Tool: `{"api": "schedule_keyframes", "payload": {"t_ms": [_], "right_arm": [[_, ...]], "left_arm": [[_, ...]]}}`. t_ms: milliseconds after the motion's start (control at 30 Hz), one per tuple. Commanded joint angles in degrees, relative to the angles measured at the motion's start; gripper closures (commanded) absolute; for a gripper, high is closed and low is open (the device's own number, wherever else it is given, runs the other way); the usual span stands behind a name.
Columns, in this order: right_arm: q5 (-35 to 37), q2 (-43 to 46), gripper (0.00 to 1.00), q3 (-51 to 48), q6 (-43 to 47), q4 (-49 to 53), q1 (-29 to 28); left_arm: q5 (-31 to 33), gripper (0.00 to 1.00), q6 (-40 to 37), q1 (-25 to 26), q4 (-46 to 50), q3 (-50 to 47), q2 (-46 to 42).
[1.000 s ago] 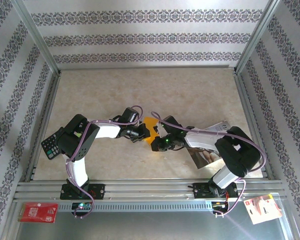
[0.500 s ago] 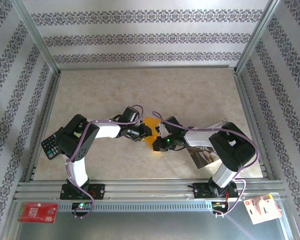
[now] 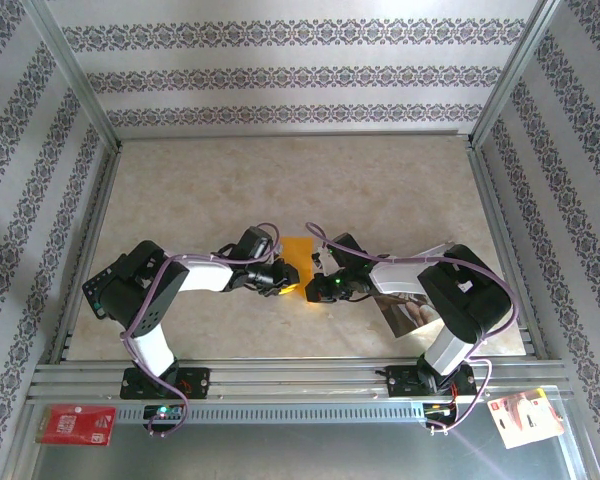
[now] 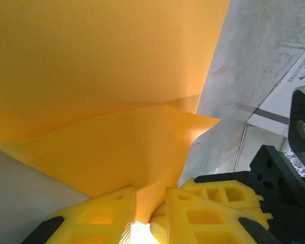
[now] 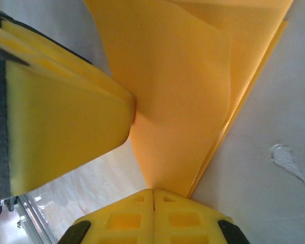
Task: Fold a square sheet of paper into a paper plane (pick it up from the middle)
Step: Third fold the triangle at the center of the table.
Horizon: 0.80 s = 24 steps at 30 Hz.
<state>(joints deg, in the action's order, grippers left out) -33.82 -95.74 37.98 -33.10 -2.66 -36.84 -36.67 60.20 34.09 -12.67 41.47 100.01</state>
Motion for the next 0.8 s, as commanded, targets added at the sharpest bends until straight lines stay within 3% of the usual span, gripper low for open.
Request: {"api": "schedule_keyframes", "payload": {"t_ms": [0,400,767], "right_arm": [[4.0,-2.8,1.00,-2.5,0.7,5.4,0.3],[5.1,-3.0,1.00,-2.5,0.6,8.5,0.5],[6.1,-4.3,1.00,-1.9,1.0,12.4,0.5]], "left_arm": [[-0.6,0.79,2.6,1.0,-4.0,-0.6,-0.9],[1.7,0.88,0.3,0.0,0.6,0.7,3.1],[2.9,0.88,-4.6,-3.2,7.5,4.0,3.5]]}}
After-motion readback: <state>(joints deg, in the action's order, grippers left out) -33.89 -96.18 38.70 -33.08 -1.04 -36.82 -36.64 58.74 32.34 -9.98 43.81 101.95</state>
